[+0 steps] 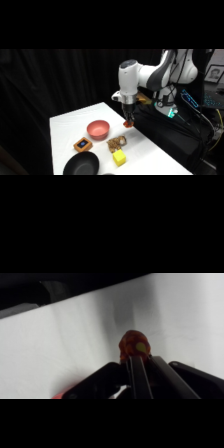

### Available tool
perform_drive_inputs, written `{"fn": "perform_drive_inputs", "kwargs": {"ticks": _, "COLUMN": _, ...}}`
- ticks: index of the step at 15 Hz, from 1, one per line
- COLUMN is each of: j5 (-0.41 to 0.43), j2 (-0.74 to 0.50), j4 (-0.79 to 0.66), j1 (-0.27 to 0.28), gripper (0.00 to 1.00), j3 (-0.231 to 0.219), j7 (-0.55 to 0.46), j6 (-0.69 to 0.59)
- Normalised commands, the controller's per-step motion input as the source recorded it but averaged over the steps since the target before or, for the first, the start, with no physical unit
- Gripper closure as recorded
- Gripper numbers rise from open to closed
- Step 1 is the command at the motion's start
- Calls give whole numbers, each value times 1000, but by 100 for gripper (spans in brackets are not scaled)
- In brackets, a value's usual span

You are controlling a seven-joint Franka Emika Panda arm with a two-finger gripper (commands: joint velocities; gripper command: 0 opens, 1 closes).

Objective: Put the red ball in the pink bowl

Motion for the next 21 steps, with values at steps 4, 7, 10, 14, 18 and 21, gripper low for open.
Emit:
{"fn": "perform_drive_inputs", "kwargs": {"ticks": 4, "j5": -90, "j2": -180, "j4": 162, "j1": -131, "gripper": 97, "j3": 63, "j7": 20, "j6": -277}}
{"fn": "perform_drive_inputs", "kwargs": {"ticks": 7, "j5": -41, "j2": -19, "j4": 226, "j1": -138, "gripper": 98, "j3": 16, "j7": -66, "j6": -192}}
{"fn": "perform_drive_inputs", "kwargs": {"ticks": 10, "j5": 27, "j2": 103, "j4": 297, "j1": -140, "gripper": 98, "j3": -48, "j7": -174, "j6": -135}}
{"fn": "perform_drive_inputs", "kwargs": {"ticks": 14, "j5": 106, "j2": 252, "j4": 419, "j1": -122, "gripper": 98, "j3": -85, "j7": -255, "j6": -116}}
{"fn": "perform_drive_inputs", "kwargs": {"ticks": 18, "j5": 157, "j2": 416, "j4": 543, "j1": -81, "gripper": 98, "j3": -72, "j7": -245, "j6": -133}}
{"fn": "perform_drive_inputs", "kwargs": {"ticks": 21, "j5": 162, "j2": 461, "j4": 568, "j1": -69, "gripper": 98, "j3": -68, "j7": -203, "j6": -175}}
